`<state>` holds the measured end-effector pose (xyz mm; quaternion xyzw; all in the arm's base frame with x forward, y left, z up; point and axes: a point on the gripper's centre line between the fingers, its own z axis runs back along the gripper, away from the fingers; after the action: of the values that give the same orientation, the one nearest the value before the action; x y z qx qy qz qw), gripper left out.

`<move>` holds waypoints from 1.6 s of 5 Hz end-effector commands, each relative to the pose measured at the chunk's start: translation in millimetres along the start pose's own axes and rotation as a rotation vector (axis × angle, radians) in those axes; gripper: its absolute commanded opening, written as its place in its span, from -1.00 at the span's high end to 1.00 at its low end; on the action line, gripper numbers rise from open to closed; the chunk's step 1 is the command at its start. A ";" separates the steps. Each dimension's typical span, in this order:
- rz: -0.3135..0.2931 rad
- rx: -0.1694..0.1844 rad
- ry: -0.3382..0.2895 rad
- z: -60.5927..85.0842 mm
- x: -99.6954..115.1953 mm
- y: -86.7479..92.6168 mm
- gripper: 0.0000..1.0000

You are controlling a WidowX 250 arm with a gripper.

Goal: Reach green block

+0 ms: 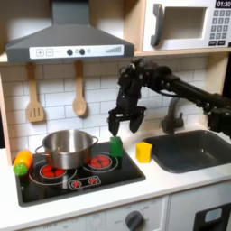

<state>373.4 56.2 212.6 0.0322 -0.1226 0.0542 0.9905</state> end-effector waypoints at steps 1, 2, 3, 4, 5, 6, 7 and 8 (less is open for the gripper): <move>0.019 0.004 0.002 -9.4 11.7 0.2 -1.00; 0.022 0.006 0.014 -16.3 15.2 2.4 -1.00; 0.016 -0.001 0.019 -20.4 17.6 0.8 -1.00; 0.002 -0.005 0.030 -25.8 18.1 -1.4 -1.00; -0.015 0.000 0.049 -32.9 15.3 -0.6 -1.00; -0.021 0.007 0.042 -32.1 16.9 0.7 -1.00; -0.022 0.001 0.040 -34.5 19.0 -0.6 -1.00; -0.025 -0.003 0.052 -40.3 18.8 -2.9 -1.00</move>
<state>400.7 60.2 180.1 0.0327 -0.0987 0.0449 0.9936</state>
